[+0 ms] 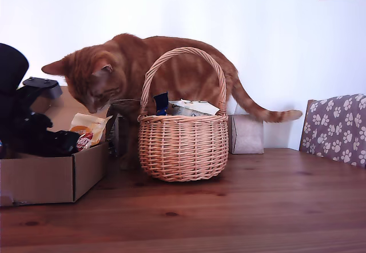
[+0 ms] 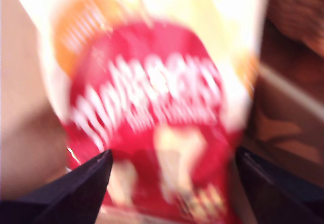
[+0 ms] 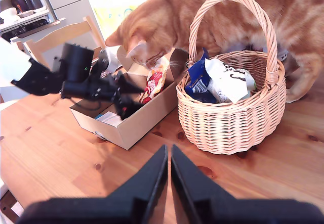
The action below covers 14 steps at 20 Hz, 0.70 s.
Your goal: Move the bags of Easter eggs from the cardboard box on the left into the woven basket on the right side.
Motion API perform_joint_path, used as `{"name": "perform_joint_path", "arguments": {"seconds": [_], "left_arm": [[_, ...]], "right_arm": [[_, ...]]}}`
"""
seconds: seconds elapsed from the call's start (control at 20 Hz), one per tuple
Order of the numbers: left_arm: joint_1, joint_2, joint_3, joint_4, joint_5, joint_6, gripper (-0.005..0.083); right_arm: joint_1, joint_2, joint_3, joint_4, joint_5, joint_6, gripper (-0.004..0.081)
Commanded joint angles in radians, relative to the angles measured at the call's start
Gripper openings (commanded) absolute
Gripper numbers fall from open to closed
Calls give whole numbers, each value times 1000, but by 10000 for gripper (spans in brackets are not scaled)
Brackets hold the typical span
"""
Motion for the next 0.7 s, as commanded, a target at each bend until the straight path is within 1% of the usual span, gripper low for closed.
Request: {"name": "perform_joint_path", "arguments": {"seconds": [0.0, 0.1, 0.25, 0.3, 0.35, 0.4, 0.5, 0.55, 0.6, 0.65], "left_arm": [[-11, 66, 18, -17, -22, 1, 718], [-15, 107, 54, -46, -32, 0, 717], [-15, 122, 85, -63, -47, -6, 706], [-14, 122, 91, -64, -47, -6, 684], [-12, 122, 96, -65, -51, -6, 622], [-12, 119, 100, -74, -60, -6, 526], [-15, 112, 107, -111, -60, -6, 295], [-15, 106, 108, -130, -58, -6, 215], [-15, 98, 108, -154, -56, -6, 176], [-15, 87, 109, -182, -56, -6, 169]], "right_arm": [[5, 3, -3, 8, -5, -2, -12], [5, 3, -3, 8, -5, -2, -12], [5, 3, -3, 8, -5, 2, -12], [5, 3, -3, 8, -5, 2, -12], [5, 3, -3, 8, -5, 2, -12], [5, 3, -3, 8, -5, 2, -12], [5, 3, -3, 8, -5, 2, -12], [5, 3, -3, 8, -5, 2, -12], [5, 3, -3, 8, -5, 2, -12], [5, 3, -3, 8, -5, 2, -12]]}}
